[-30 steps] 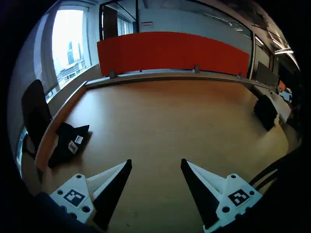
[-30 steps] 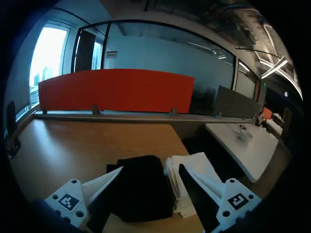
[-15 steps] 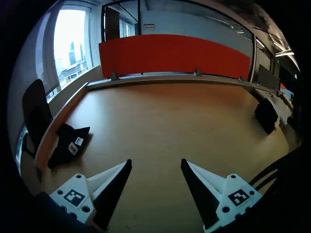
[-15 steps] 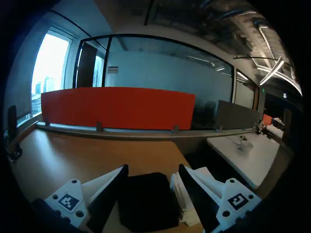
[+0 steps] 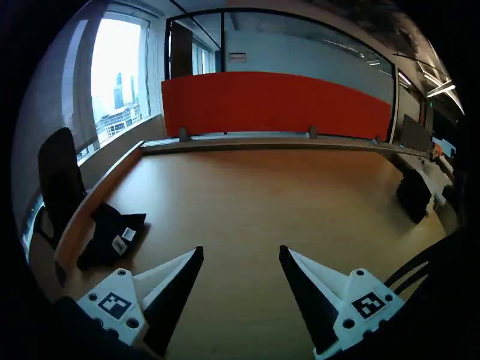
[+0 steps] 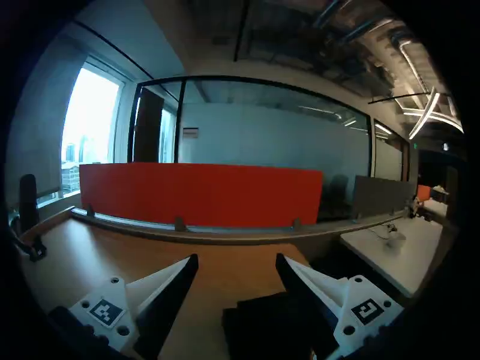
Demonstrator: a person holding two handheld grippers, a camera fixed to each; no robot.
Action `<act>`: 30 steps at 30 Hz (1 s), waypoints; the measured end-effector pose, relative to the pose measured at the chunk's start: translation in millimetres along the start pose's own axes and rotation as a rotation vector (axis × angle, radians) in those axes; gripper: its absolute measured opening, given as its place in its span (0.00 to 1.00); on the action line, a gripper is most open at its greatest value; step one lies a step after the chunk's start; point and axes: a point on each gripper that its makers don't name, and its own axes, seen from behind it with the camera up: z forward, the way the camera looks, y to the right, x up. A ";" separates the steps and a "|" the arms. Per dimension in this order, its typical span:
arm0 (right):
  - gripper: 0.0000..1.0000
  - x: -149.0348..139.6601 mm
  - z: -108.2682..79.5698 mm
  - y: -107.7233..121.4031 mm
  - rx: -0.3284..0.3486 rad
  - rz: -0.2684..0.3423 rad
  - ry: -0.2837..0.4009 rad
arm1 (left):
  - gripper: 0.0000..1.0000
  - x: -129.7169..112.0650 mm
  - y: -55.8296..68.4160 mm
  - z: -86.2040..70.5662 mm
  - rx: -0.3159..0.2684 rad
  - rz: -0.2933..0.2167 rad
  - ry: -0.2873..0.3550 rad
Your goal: Fold towel
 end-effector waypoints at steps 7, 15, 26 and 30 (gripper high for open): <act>1.00 17.1 -0.9 -43.9 0.052 0.004 0.032 | 0.94 23.6 -7.5 3.0 0.003 0.008 0.065; 1.00 25.3 -0.3 -86.9 0.089 0.017 0.047 | 0.94 62.1 -21.0 4.7 0.017 -0.010 0.158; 1.00 28.9 -3.3 -121.8 0.108 0.026 0.043 | 0.93 120.3 -34.5 7.9 0.029 -0.021 0.283; 1.00 31.6 -4.8 -132.2 0.117 0.039 0.044 | 0.94 135.4 -36.2 6.2 0.031 -0.029 0.320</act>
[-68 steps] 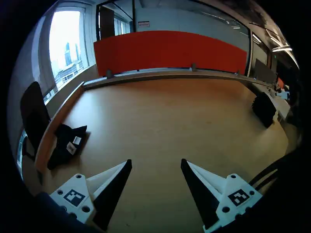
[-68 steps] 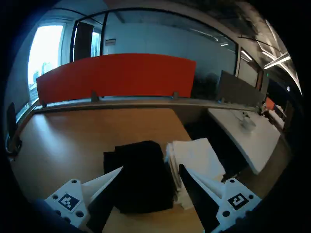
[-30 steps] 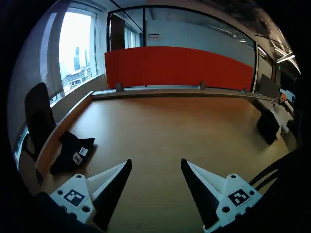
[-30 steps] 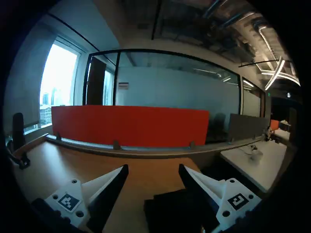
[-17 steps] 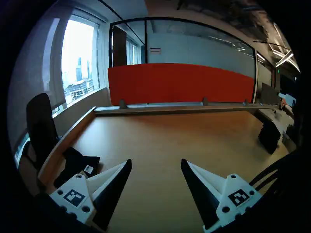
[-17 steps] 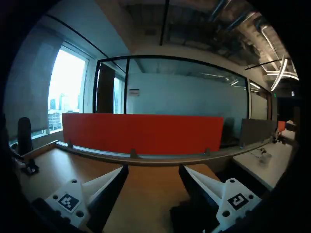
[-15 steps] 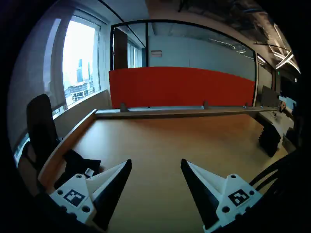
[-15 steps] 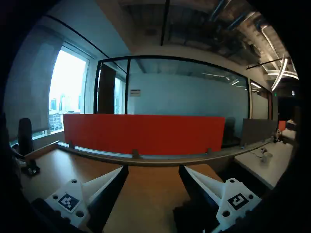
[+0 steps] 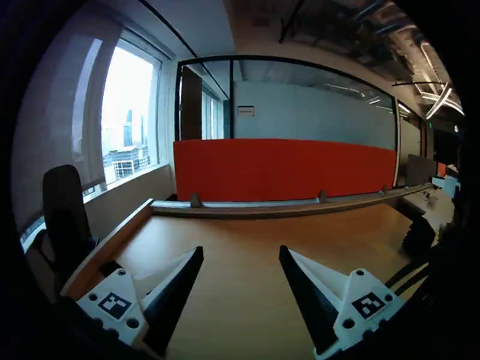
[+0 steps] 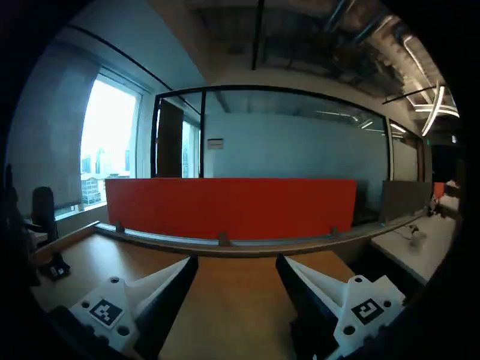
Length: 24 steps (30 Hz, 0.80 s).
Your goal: Fold towel
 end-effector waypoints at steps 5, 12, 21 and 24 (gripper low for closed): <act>1.00 -0.9 0.2 -8.3 0.005 0.008 0.001 | 0.93 15.2 0.9 2.7 -0.003 -0.021 0.051; 1.00 -1.8 -1.7 -10.9 -0.002 0.019 0.000 | 0.93 27.0 3.8 4.0 -0.001 -0.015 0.109; 1.00 -0.6 -4.6 -24.1 0.006 0.040 0.009 | 0.94 17.0 3.5 3.8 -0.002 -0.023 0.130; 1.00 -3.6 -6.2 -30.1 0.014 0.041 0.011 | 0.94 8.0 1.7 5.5 0.004 -0.006 0.124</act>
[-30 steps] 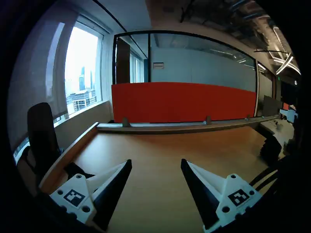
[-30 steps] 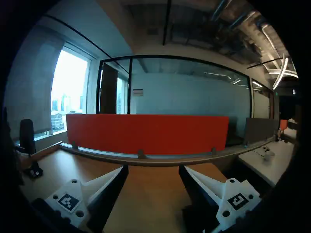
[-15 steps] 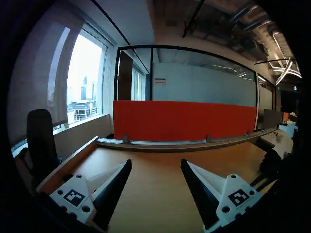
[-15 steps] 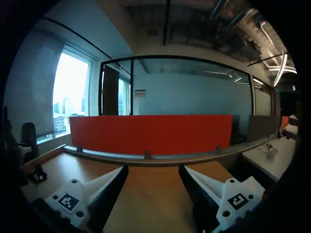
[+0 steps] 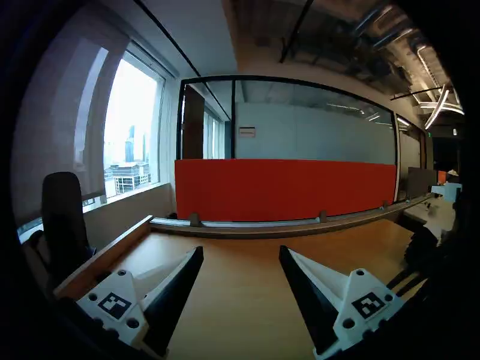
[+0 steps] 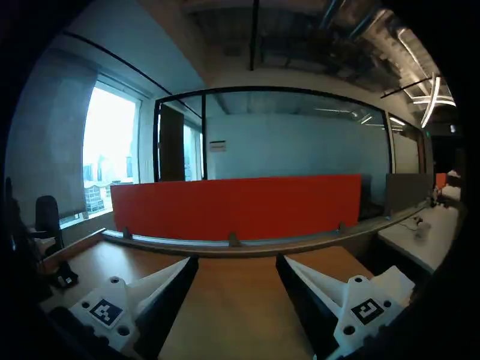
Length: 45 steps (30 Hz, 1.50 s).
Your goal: Fold towel
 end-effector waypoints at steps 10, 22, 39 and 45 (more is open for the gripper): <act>1.00 -13.6 -5.5 -5.3 -0.017 -0.005 0.012 | 0.94 -28.4 1.1 0.1 -0.003 0.001 0.034; 1.00 -29.8 -10.9 -14.2 -0.010 -0.004 0.028 | 0.94 -64.6 -0.5 4.2 0.008 -0.016 0.068; 1.00 -53.8 -11.8 -15.8 -0.022 -0.066 0.002 | 0.94 -100.0 -5.2 4.7 0.038 -0.004 0.107; 1.00 -60.2 -11.6 -16.2 -0.018 -0.081 0.004 | 0.94 -113.6 -7.6 4.0 0.046 0.009 0.114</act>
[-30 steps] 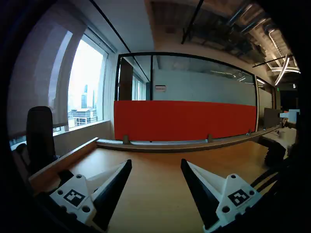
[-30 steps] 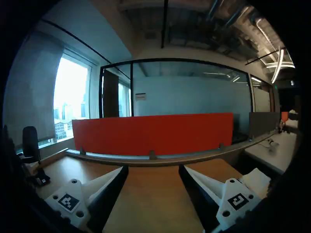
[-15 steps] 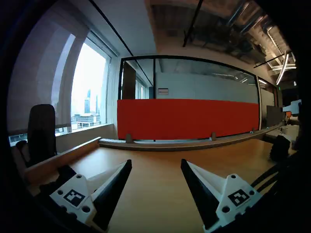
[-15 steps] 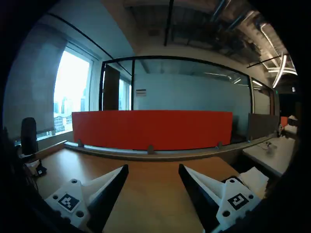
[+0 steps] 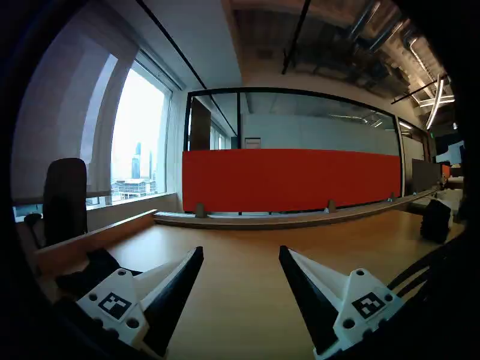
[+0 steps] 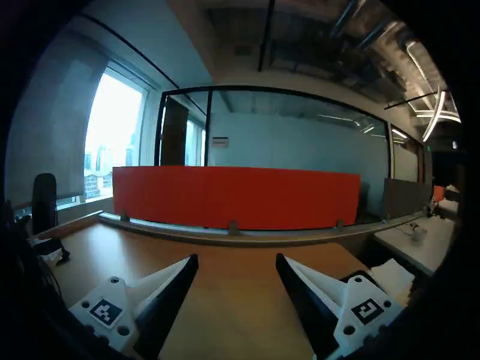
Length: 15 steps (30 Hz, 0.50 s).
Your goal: Fold towel
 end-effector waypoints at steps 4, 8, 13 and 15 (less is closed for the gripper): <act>1.00 -2.6 -0.3 3.2 -0.003 0.000 0.004 | 0.94 -7.2 -1.5 -0.7 0.005 -0.012 0.010; 1.00 -4.6 -1.1 5.0 -0.003 0.004 0.007 | 0.94 -12.5 -2.9 0.0 0.006 -0.029 0.014; 1.00 -7.4 -0.9 7.4 -0.004 -0.006 0.006 | 0.94 -17.7 -3.5 0.8 0.005 -0.030 0.014; 1.00 -9.4 -0.7 8.0 -0.003 -0.009 0.004 | 0.93 -20.7 -3.7 1.5 0.005 -0.028 0.011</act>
